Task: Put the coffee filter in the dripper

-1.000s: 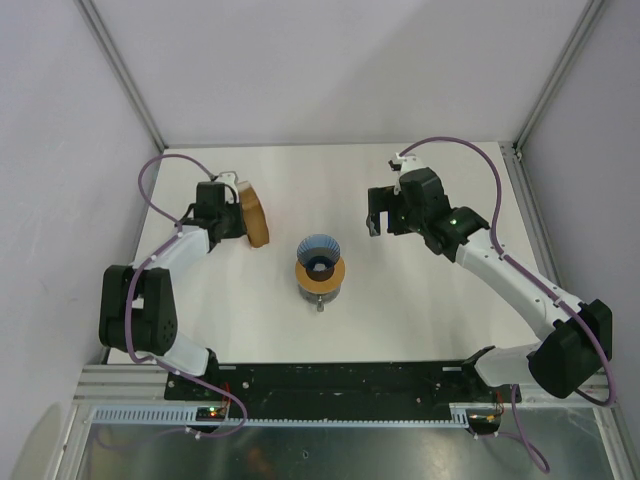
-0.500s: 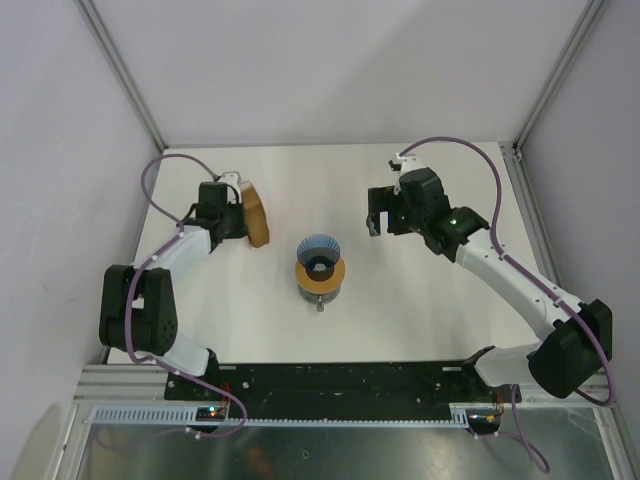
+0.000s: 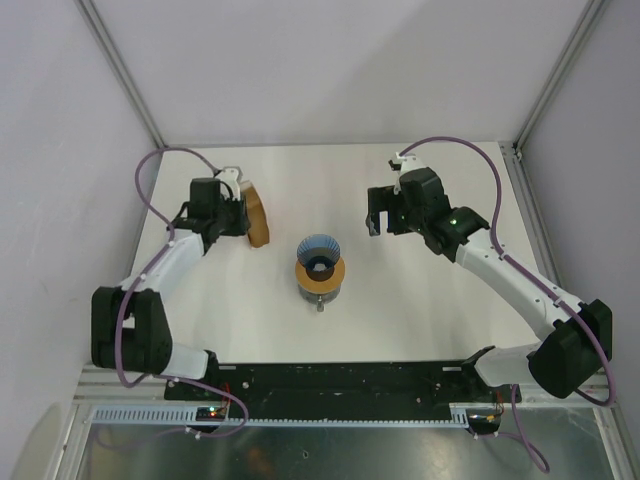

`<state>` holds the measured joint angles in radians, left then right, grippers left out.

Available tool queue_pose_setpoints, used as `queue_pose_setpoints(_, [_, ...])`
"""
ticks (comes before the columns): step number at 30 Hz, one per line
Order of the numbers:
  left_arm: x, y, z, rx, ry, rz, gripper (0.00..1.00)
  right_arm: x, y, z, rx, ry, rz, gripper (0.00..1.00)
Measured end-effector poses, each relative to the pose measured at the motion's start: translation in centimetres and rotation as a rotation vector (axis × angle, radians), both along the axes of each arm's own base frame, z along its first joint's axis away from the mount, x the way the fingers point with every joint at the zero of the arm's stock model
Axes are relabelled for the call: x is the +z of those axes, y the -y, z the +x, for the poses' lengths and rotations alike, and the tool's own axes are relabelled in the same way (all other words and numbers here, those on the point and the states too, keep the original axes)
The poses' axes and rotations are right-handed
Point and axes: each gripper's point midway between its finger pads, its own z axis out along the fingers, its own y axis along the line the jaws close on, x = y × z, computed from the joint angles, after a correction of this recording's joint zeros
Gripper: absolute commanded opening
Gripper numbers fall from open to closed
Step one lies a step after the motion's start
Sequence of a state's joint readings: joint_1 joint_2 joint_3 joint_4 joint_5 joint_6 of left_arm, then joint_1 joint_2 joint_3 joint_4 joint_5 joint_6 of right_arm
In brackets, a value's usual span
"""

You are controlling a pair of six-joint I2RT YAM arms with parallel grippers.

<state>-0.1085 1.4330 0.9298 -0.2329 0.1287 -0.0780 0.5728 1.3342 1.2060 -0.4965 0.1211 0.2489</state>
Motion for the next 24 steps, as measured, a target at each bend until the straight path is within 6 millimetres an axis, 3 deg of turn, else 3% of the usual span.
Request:
queue_pose_setpoints(5, [4.9, 0.5, 0.7, -0.116, 0.102, 0.036, 0.62, 0.1, -0.4, -0.1, 0.015, 0.003, 0.009, 0.96])
queue_pose_setpoints(9, [7.8, 0.5, 2.0, -0.188, 0.187, 0.101, 0.71, 0.1, -1.0, -0.4, 0.034, 0.001, 0.011, 0.96])
queue_pose_setpoints(13, [8.4, -0.1, 3.6, -0.226, 0.206, 0.160, 0.73, -0.1, -1.4, -0.6, 0.050, 0.000, 0.002, 0.96])
queue_pose_setpoints(18, [7.1, -1.1, 6.0, -0.260, 0.179, 0.224, 0.72, -0.2, -1.5, -0.7, 0.061, 0.002, -0.006, 0.96])
queue_pose_setpoints(24, [6.5, -1.7, 8.1, -0.308, 0.177, 0.278, 0.60, -0.2, -1.5, -0.8, 0.067, 0.004, -0.013, 0.95])
